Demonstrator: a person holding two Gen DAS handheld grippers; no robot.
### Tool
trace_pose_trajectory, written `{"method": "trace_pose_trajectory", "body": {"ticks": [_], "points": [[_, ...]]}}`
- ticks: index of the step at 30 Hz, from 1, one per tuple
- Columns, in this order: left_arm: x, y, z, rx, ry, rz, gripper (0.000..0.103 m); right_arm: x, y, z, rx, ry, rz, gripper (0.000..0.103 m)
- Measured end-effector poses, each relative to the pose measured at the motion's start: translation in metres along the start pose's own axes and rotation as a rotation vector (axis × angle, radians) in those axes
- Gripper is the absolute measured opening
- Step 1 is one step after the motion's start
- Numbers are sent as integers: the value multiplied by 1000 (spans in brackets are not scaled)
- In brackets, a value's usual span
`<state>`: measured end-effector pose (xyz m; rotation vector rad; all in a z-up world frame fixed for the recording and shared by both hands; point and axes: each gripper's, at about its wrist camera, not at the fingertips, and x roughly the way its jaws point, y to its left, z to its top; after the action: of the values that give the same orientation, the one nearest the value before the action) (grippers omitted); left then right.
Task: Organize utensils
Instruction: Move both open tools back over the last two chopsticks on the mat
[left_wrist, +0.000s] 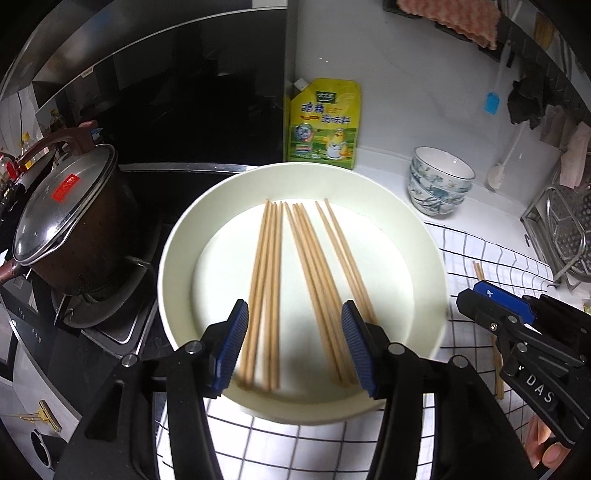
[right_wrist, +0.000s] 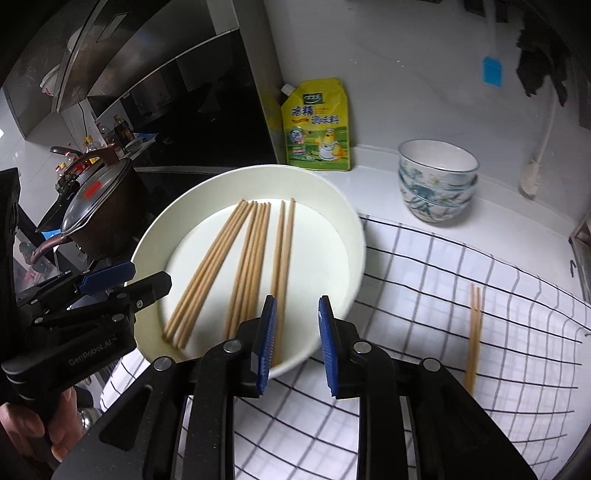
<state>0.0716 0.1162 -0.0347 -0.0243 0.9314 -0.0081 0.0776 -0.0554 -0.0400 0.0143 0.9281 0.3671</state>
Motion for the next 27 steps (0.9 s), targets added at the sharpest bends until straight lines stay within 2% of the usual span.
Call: {"method": "trace_pose_trajectory", "body": {"ticks": [14,27], "points": [[-13,-72,-17,82,16,-73,55,-45,-58,-37,58,-11,-59,25],[-4,-131,-32,162,54,-139,57,-60,-119,-77,150,5,-135,25]]}}
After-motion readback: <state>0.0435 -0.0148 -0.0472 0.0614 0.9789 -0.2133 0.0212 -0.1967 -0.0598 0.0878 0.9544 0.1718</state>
